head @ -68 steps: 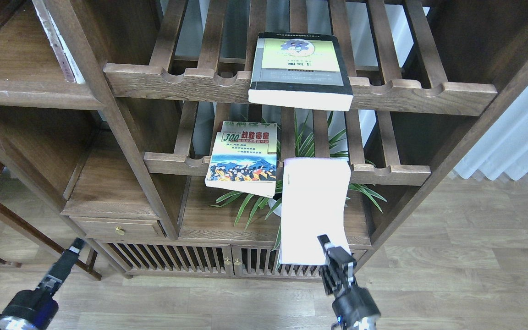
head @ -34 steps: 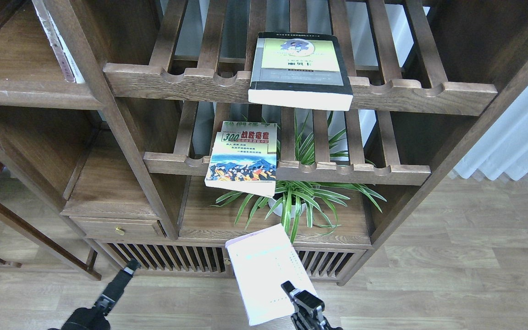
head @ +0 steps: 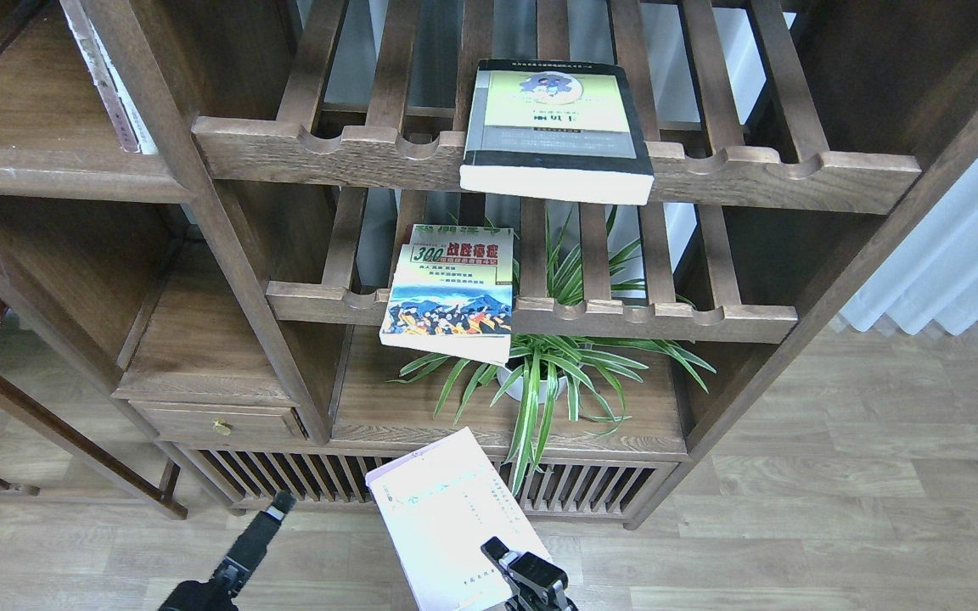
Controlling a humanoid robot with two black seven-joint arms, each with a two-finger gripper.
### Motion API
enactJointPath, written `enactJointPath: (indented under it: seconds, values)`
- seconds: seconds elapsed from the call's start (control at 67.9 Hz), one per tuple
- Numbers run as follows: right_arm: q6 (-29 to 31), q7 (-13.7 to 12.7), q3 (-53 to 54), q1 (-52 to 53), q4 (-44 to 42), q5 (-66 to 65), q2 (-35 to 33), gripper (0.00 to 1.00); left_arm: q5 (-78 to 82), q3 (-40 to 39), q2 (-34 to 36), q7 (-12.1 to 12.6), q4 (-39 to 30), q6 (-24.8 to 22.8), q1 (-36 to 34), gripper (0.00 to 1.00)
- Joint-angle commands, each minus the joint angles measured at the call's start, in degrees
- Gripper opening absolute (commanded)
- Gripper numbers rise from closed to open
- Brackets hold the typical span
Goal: Organize books on shelf
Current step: 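Grasp the white book with the right gripper and pull it down off the shelf, then bring the left gripper to the white book and grip it with both grippers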
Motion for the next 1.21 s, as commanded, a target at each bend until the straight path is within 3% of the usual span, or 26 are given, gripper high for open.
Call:
enactJointPath:
  seconds: [0.0, 0.221, 0.706, 0.81, 0.927, 1.192]
  values:
    - [0.0, -0.3, -1.3, 0.7, -1.4, -0.1, 0.0, 0.05, 0.0, 0.0, -0.6, -0.4, -0.1, 0.0, -0.1, 1.0]
    - [0.0, -1.7, -3.2, 0.7, -3.7, -0.2, 0.0, 0.05, 0.0, 0.1, -2.6, -0.3, -0.9, 0.0, -0.1, 1.0]
    - [0.0, -1.6, -3.1, 0.7, -3.3, 0.1, 0.0, 0.05, 0.4, 7.0, -4.5, 0.6, -0.4, 0.0, -0.7, 0.99]
    - [0.0, -1.7, -3.1, 0.6, -3.3, 0.1, 0.0, 0.05, 0.1, 7.0, -5.3, 0.3, -0.2, 0.0, -1.7, 0.92]
    - [0.0, -1.7, -3.1, 0.6, -3.3, 0.0, 0.0, 0.05, 0.0, 7.0, -6.1, -0.4, 0.0, 0.0, -1.8, 0.65]
    - [0.0, -1.7, -3.2, 0.3, -3.3, -0.1, 0.0, 0.05, 0.1, 8.4, -6.4, 0.3, -0.1, 0.0, -2.0, 0.49]
